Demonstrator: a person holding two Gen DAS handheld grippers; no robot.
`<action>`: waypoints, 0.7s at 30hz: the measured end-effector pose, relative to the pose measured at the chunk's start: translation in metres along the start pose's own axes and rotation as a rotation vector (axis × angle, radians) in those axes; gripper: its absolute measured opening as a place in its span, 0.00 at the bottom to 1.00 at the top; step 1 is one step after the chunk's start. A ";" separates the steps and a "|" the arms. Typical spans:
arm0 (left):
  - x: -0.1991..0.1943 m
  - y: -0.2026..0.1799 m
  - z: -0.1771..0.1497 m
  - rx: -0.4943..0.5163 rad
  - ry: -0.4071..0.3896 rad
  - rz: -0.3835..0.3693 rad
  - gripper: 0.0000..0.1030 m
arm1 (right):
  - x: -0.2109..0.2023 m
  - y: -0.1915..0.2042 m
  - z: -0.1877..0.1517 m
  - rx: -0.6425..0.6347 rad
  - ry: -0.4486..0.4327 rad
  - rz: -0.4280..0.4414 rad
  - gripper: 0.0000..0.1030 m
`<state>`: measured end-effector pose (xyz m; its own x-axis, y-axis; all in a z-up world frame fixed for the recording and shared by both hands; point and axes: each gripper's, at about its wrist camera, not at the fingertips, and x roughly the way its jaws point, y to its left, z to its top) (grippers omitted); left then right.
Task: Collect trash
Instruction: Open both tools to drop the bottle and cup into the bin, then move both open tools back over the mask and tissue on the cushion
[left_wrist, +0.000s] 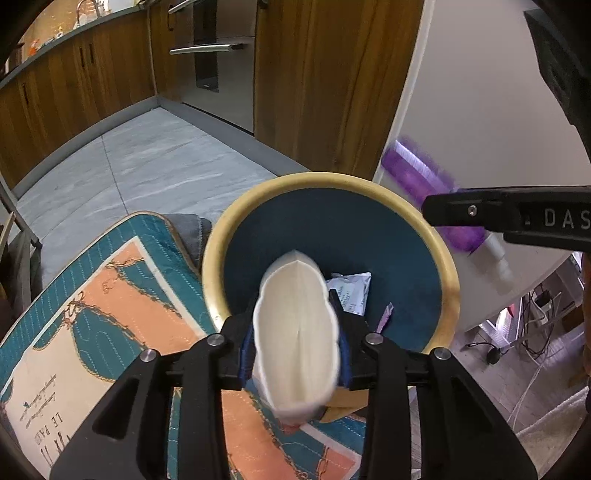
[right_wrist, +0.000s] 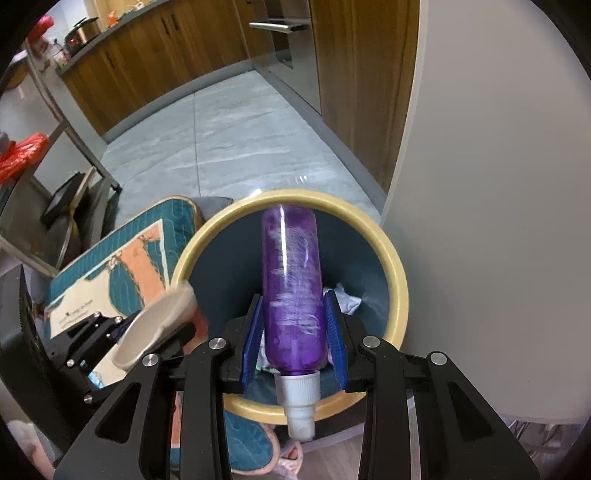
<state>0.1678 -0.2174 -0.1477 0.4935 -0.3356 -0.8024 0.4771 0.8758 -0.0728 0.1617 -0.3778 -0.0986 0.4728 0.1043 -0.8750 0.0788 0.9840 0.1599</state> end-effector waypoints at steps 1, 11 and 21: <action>-0.001 0.001 0.000 -0.002 -0.002 0.004 0.36 | -0.001 0.001 0.001 0.001 -0.006 -0.002 0.37; -0.040 0.019 -0.011 -0.003 -0.043 0.057 0.59 | -0.019 0.019 0.007 0.010 -0.060 0.029 0.68; -0.094 0.046 -0.034 -0.033 -0.082 0.146 0.84 | -0.050 0.042 0.006 0.015 -0.142 0.050 0.90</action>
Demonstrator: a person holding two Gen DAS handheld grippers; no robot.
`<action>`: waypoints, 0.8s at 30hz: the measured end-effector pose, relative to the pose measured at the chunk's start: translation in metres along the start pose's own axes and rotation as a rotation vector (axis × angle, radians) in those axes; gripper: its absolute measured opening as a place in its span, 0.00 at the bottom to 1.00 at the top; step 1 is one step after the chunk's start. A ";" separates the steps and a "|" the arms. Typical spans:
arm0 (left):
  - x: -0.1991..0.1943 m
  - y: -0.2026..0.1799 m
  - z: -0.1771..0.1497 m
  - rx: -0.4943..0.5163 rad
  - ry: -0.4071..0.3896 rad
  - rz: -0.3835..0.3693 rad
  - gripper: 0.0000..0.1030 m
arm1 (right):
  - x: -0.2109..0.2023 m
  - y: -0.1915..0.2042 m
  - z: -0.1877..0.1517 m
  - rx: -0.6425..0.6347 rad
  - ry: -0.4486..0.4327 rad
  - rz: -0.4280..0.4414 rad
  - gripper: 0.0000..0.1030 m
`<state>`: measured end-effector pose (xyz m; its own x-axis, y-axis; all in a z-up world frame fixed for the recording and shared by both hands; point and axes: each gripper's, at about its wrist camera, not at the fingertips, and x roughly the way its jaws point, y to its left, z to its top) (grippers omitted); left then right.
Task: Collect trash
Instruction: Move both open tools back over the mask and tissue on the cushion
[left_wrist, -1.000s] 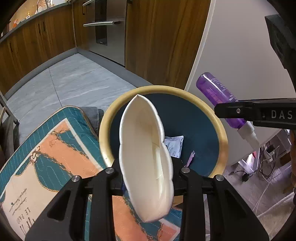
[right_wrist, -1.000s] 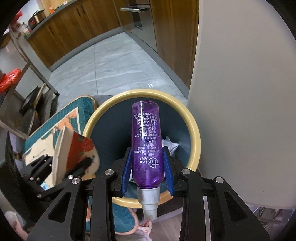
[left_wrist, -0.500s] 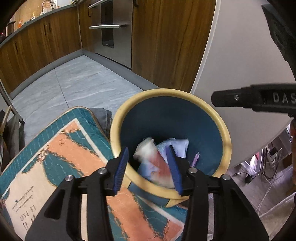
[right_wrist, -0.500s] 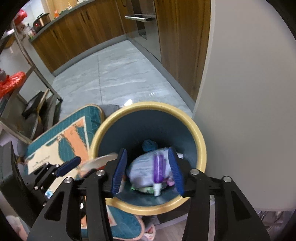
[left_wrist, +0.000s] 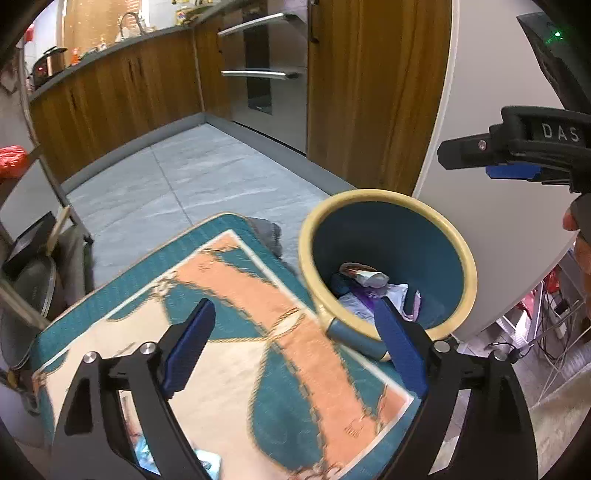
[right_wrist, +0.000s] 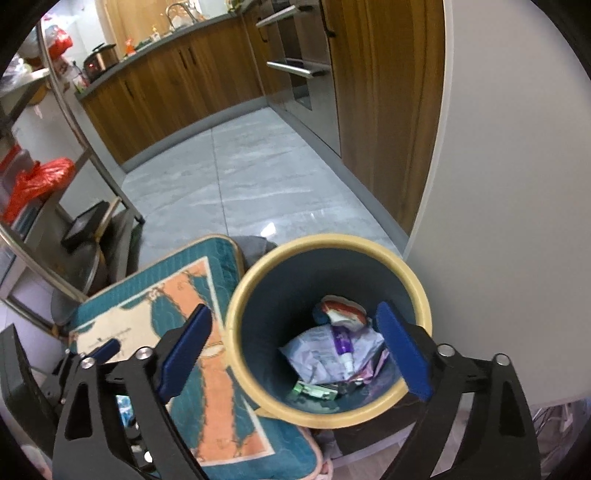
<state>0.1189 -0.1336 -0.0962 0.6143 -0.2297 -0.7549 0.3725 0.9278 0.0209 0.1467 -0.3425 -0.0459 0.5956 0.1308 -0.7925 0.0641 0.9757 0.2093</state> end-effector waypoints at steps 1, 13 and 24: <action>-0.009 0.005 -0.002 -0.004 -0.008 0.006 0.85 | -0.003 0.005 0.000 -0.009 -0.009 -0.003 0.91; -0.081 0.065 -0.033 -0.073 -0.042 0.110 0.88 | -0.011 0.081 -0.022 -0.177 -0.004 0.007 0.92; -0.085 0.128 -0.112 -0.191 0.120 0.215 0.88 | -0.003 0.152 -0.047 -0.173 0.066 0.101 0.92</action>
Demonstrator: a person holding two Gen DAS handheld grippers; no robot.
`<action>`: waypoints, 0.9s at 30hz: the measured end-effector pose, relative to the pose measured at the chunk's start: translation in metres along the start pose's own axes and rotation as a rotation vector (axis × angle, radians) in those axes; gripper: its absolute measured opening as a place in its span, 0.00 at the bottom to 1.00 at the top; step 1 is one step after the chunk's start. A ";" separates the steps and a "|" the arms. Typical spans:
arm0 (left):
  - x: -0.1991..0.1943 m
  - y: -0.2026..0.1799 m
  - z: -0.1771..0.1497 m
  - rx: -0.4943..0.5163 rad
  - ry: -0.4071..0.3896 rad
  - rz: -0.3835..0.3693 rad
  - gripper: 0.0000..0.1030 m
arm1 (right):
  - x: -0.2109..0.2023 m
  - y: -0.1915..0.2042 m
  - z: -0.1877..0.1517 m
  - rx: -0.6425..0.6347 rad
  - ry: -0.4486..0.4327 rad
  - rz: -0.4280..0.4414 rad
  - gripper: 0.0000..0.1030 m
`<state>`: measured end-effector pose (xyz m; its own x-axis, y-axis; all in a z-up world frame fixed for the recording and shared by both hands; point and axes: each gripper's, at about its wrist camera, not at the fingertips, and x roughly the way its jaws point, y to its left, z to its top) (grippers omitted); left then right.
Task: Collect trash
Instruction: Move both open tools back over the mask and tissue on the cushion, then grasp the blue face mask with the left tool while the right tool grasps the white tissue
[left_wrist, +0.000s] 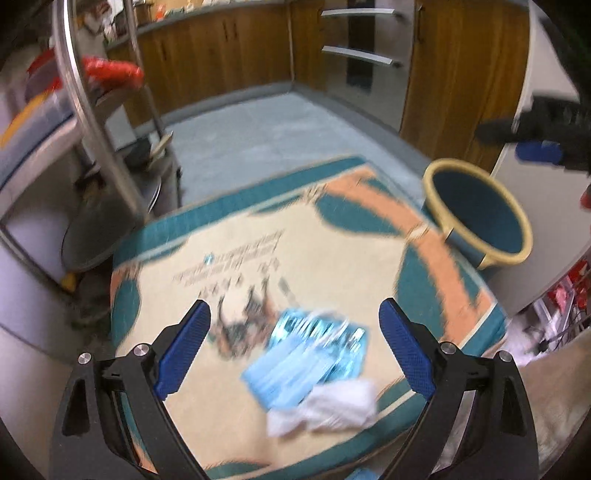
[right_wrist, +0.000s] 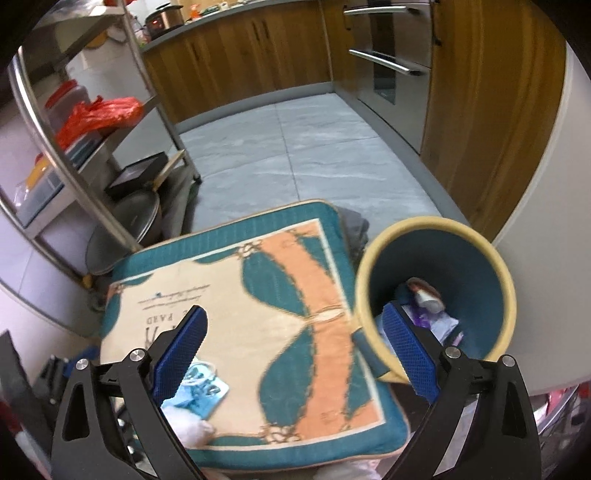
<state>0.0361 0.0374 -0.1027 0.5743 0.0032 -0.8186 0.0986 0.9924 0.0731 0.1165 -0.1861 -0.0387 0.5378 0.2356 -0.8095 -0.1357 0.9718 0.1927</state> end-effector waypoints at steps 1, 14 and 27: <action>0.003 0.005 -0.005 -0.007 0.019 0.006 0.88 | 0.002 0.004 -0.001 -0.002 0.007 -0.001 0.92; 0.051 0.030 -0.042 -0.084 0.233 -0.025 0.77 | 0.011 0.038 -0.013 -0.043 0.035 -0.031 0.92; 0.065 0.017 -0.036 -0.044 0.249 -0.066 0.12 | 0.025 0.029 -0.017 0.000 0.089 -0.011 0.92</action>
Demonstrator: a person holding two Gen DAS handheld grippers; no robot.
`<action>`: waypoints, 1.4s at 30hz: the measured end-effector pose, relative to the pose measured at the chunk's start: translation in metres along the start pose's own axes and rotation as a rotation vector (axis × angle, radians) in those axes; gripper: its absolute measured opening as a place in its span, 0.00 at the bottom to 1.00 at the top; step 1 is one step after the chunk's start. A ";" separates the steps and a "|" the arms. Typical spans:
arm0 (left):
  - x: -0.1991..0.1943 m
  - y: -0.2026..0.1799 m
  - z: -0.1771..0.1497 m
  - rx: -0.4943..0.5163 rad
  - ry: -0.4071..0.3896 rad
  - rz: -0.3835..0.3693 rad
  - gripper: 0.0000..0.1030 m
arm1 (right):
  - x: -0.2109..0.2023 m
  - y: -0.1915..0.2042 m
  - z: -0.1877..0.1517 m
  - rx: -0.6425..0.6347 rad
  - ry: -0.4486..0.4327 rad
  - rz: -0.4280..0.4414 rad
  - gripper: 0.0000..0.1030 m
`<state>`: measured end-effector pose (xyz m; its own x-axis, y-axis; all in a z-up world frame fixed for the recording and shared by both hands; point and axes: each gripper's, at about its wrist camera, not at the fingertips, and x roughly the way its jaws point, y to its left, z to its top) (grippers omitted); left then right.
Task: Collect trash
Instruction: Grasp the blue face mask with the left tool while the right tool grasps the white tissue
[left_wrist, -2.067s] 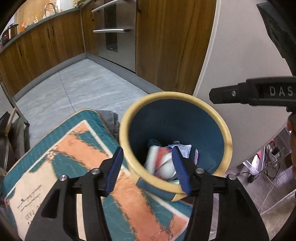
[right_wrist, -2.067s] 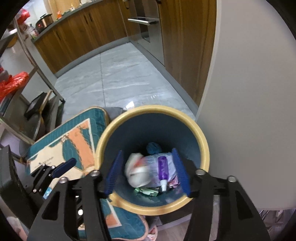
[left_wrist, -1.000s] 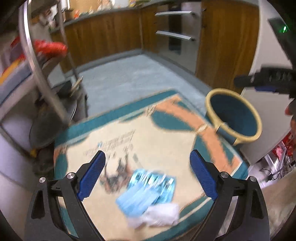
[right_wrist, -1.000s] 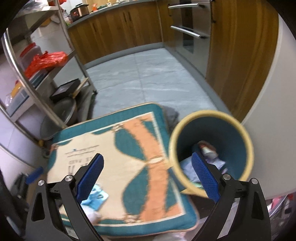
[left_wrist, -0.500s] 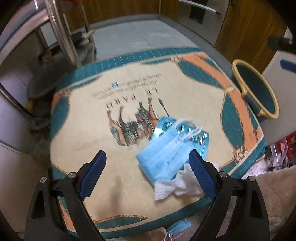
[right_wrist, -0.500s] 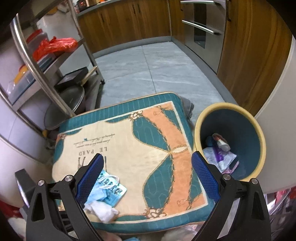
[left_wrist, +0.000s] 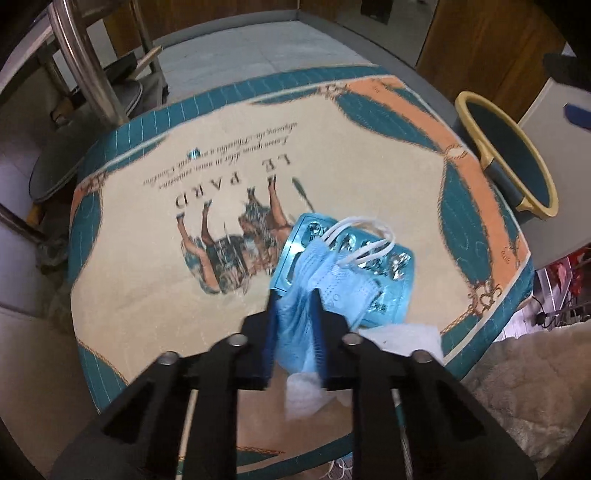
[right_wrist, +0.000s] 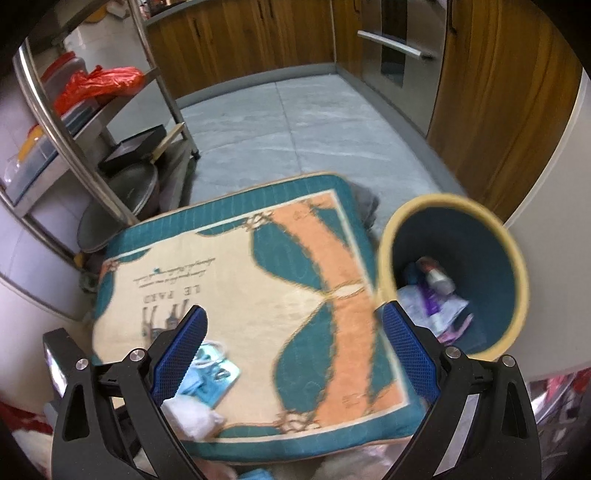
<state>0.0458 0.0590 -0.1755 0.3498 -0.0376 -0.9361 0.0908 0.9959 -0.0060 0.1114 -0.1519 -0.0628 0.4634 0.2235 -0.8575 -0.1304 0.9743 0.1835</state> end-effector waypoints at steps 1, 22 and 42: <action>-0.007 0.001 0.002 0.001 -0.020 0.012 0.10 | 0.002 0.000 -0.001 0.010 0.014 0.015 0.92; -0.094 0.051 0.040 0.011 -0.170 -0.010 0.06 | 0.079 0.121 -0.116 -0.415 0.264 0.091 0.57; -0.108 0.040 0.048 0.061 -0.241 0.004 0.06 | 0.018 0.072 -0.032 -0.272 0.093 0.116 0.14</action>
<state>0.0564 0.0989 -0.0583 0.5619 -0.0594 -0.8251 0.1424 0.9895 0.0258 0.0827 -0.0788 -0.0803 0.3513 0.3175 -0.8808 -0.4137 0.8966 0.1582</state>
